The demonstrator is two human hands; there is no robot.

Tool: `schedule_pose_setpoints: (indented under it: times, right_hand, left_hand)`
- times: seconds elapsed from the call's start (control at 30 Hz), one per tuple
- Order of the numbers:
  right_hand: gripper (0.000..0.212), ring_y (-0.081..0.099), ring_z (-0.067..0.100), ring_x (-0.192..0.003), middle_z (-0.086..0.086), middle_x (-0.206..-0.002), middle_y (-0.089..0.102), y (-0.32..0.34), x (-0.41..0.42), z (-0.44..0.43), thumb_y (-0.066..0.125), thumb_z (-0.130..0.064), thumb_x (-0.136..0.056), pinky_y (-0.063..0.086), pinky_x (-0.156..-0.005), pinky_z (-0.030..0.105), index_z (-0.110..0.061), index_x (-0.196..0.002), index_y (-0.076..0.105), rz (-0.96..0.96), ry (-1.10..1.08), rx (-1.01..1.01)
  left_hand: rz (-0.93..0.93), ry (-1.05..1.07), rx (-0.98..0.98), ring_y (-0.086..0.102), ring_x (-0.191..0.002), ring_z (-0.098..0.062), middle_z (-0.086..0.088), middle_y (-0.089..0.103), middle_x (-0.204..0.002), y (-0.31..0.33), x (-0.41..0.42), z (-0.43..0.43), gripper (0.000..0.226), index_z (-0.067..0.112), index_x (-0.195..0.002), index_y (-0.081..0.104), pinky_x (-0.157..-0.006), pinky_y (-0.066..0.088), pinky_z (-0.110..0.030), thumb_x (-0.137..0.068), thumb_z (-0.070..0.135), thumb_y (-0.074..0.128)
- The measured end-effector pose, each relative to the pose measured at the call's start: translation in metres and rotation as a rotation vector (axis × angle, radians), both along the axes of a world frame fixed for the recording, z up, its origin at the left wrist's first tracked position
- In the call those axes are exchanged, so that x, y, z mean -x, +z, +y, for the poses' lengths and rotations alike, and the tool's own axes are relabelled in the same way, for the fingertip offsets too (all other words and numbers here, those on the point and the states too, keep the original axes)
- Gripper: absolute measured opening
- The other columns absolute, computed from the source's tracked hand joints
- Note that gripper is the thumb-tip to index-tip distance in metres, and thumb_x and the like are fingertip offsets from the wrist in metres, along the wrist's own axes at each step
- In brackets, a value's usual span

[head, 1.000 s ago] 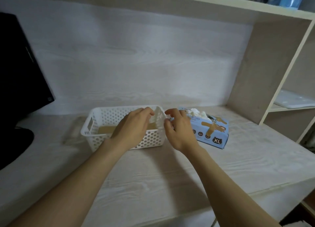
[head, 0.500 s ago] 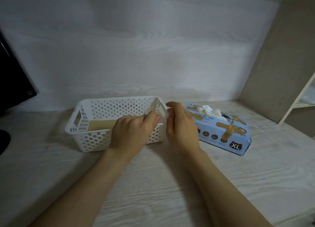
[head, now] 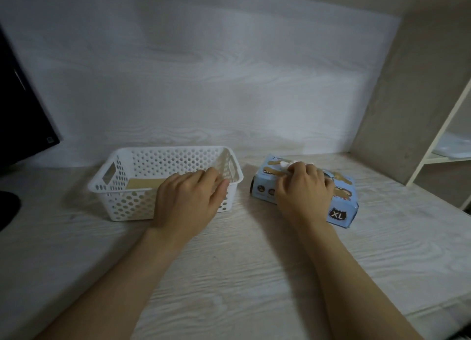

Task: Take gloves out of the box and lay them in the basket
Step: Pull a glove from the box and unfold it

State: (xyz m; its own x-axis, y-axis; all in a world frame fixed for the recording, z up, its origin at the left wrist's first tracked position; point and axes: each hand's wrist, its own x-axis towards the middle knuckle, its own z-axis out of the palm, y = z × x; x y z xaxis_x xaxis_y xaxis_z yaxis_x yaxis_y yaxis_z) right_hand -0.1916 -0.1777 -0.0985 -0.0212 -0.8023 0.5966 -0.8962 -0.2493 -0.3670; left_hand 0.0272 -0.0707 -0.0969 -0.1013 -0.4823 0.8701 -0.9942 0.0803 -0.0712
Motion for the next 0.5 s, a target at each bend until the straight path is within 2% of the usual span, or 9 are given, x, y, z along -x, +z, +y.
schedule_pose_setpoints:
  times: [0.1, 0.2, 0.27, 0.33, 0.4, 0.5]
  right_hand:
    - [0.018, 0.06, 0.027, -0.101, 0.001, -0.1, 0.067, 0.002, -0.004, 0.004, 0.052, -0.03, -0.097, 0.035, -0.097, 0.045, -0.018, -0.101, 0.064, -0.056, 0.069, 0.024]
    - [0.016, 0.059, 0.026, -0.088, -0.002, -0.086, 0.067, 0.005, -0.009, 0.011, 0.055, -0.033, -0.095, 0.035, -0.089, 0.043, -0.019, -0.09, 0.059, -0.12, 0.12, 0.037]
    - [0.018, 0.058, 0.023, -0.08, -0.005, -0.078, 0.065, 0.007, -0.011, 0.017, 0.056, -0.039, -0.09, 0.034, -0.085, 0.04, -0.022, -0.094, 0.054, -0.153, 0.171, 0.04]
    - [0.028, 0.058, 0.021, -0.069, -0.007, -0.068, 0.062, 0.01, -0.012, 0.023, 0.053, -0.044, -0.087, 0.04, -0.079, 0.039, -0.023, -0.105, 0.051, -0.154, 0.234, 0.057]
    - [0.03, 0.057, 0.018, -0.06, -0.01, -0.059, 0.058, 0.014, -0.013, 0.029, 0.055, -0.045, -0.088, 0.045, -0.065, 0.034, -0.024, -0.109, 0.055, -0.131, 0.269, 0.056]
    - [0.02, 0.055, 0.01, -0.053, -0.011, -0.053, 0.056, 0.018, -0.013, 0.031, 0.064, -0.044, -0.092, 0.035, -0.049, 0.024, -0.025, -0.097, 0.069, -0.14, 0.265, 0.035]
  left_hand:
    - [-0.003, -0.002, -0.035, 0.059, -0.062, -0.02, 0.003, 0.065, -0.077, -0.001, 0.004, 0.003, 0.029, 0.018, -0.093, 0.067, -0.057, 0.046, -0.036, -0.109, 0.035, 0.051]
    - [-0.041, 0.007, -0.067, 0.061, -0.068, -0.023, 0.0, 0.064, -0.083, -0.003, 0.007, 0.003, 0.024, 0.016, -0.102, 0.067, -0.062, 0.045, -0.038, -0.111, 0.027, 0.048]
    - [-0.041, 0.006, -0.089, 0.061, -0.07, -0.024, 0.0, 0.063, -0.083, -0.004, 0.006, 0.002, 0.018, 0.017, -0.102, 0.067, -0.066, 0.042, -0.038, -0.109, 0.021, 0.051]
    - [0.007, 0.01, -0.098, 0.061, -0.072, -0.025, 0.001, 0.064, -0.082, -0.005, 0.005, 0.001, 0.015, 0.017, -0.1, 0.068, -0.068, 0.042, -0.039, -0.108, 0.018, 0.055]
    - [0.051, 0.017, -0.09, 0.06, -0.076, -0.025, 0.0, 0.064, -0.085, -0.005, 0.007, 0.0, 0.015, 0.016, -0.1, 0.067, -0.072, 0.044, -0.039, -0.108, 0.017, 0.054]
    - [0.075, -0.036, -0.066, 0.059, -0.089, -0.025, -0.002, 0.065, -0.098, -0.002, 0.013, 0.003, 0.011, 0.015, -0.105, 0.068, -0.081, 0.046, -0.04, -0.106, 0.015, 0.056]
